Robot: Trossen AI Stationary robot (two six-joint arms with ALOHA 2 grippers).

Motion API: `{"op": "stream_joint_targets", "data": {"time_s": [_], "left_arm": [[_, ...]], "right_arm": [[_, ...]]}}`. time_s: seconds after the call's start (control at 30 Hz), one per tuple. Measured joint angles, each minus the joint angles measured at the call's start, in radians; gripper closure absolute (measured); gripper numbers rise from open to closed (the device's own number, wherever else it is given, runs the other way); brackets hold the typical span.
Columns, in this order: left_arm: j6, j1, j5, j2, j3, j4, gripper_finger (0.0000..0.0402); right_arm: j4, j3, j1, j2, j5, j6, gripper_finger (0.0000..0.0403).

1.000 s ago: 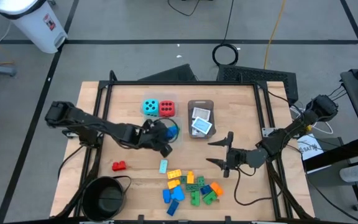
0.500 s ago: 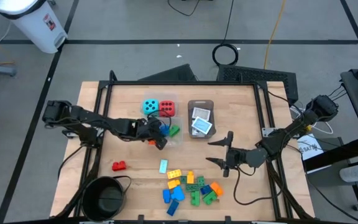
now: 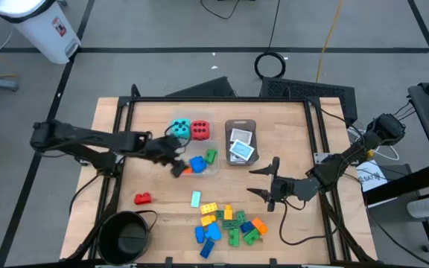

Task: Pick & Place Toys
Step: Adjust the black bucket on the table

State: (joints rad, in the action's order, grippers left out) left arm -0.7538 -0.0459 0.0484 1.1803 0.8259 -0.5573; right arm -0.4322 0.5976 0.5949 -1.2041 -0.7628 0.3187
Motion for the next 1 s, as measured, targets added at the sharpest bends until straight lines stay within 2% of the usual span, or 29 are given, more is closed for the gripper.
{"op": "stream_joint_targets", "data": {"time_s": [0.13,0.3,0.43,0.6,0.8,1.0], "left_arm": [[-0.059,-0.12,-0.083,-0.058,-0.004,-0.172,0.0065],[-0.27,-0.319,-0.122,-0.059,-0.039,-0.265,0.0087],[-0.397,-0.442,-0.13,-0.011,-0.052,-0.297,0.0106],[-0.53,-0.544,-0.13,0.05,-0.052,-0.389,0.0136],[-0.489,-0.609,-0.122,0.136,-0.052,-0.417,0.0162],[-0.431,-0.624,-0.037,0.199,-0.052,-0.412,0.0161]], "right_arm": [[0.003,0.0,0.0,0.0,0.0,0.0,0.0138],[0.004,0.0,0.0,0.0,0.0,-0.017,0.0138],[0.003,0.0,0.0,0.0,0.0,-0.019,0.014],[-0.005,0.0,0.0,0.0,0.0,-0.019,0.014],[-0.004,0.0,0.0,0.0,0.0,-0.019,0.014],[-0.004,0.0,0.0,0.0,0.0,-0.019,0.014]]}}
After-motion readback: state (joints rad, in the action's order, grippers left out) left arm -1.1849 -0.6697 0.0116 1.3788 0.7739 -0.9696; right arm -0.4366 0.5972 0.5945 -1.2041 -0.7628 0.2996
